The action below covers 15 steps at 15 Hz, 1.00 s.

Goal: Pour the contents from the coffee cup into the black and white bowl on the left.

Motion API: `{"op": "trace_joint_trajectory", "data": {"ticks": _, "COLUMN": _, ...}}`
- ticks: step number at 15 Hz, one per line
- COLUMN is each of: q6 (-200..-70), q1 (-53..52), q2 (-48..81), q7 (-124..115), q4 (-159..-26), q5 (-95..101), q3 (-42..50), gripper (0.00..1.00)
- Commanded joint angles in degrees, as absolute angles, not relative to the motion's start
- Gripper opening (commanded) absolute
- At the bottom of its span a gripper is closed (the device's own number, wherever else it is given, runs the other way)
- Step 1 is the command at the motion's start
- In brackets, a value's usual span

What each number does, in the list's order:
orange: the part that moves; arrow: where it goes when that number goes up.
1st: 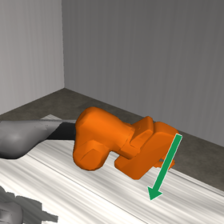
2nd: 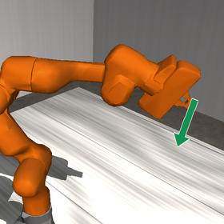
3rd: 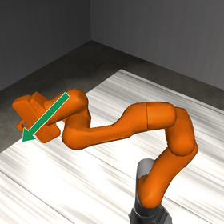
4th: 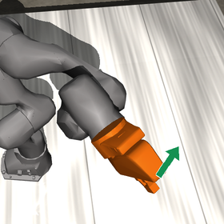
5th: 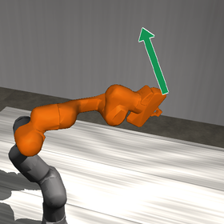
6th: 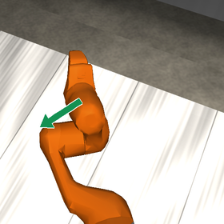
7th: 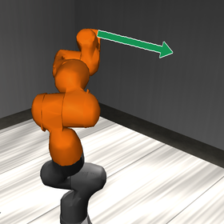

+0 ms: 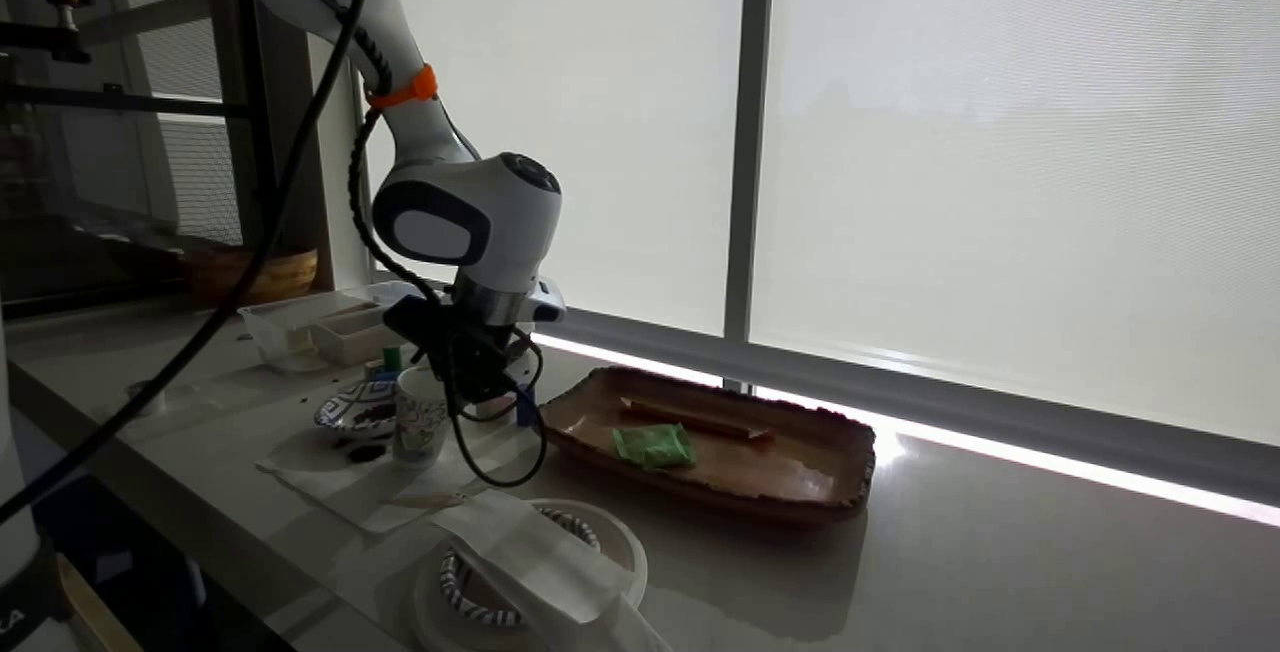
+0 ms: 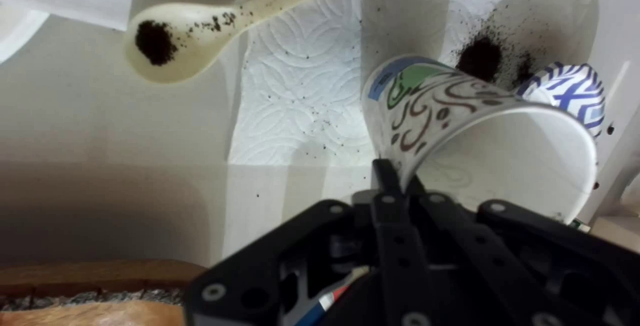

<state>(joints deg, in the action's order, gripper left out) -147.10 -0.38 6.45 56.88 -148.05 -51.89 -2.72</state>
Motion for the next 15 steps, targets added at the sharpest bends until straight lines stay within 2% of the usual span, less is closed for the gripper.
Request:
{"op": "trace_joint_trajectory", "data": {"ticks": 1, "q6": -146.95, "q1": -0.35, "q2": 3.44, "q7": 56.96, "q4": -148.74, "q5": -49.45, "q3": -2.97, "gripper": 0.01}}
{"op": "trace_joint_trajectory", "data": {"ticks": 8, "q6": -146.68, "q1": -3.47, "q2": -3.10, "q7": 57.68, "q4": -148.50, "q5": -35.54, "q3": -4.88, "gripper": 0.01}}
{"op": "trace_joint_trajectory", "data": {"ticks": 15, "q6": -149.16, "q1": -9.44, "q2": -3.18, "q7": 77.92, "q4": -144.82, "q5": -49.14, "q3": -6.84, "gripper": 0.01}}
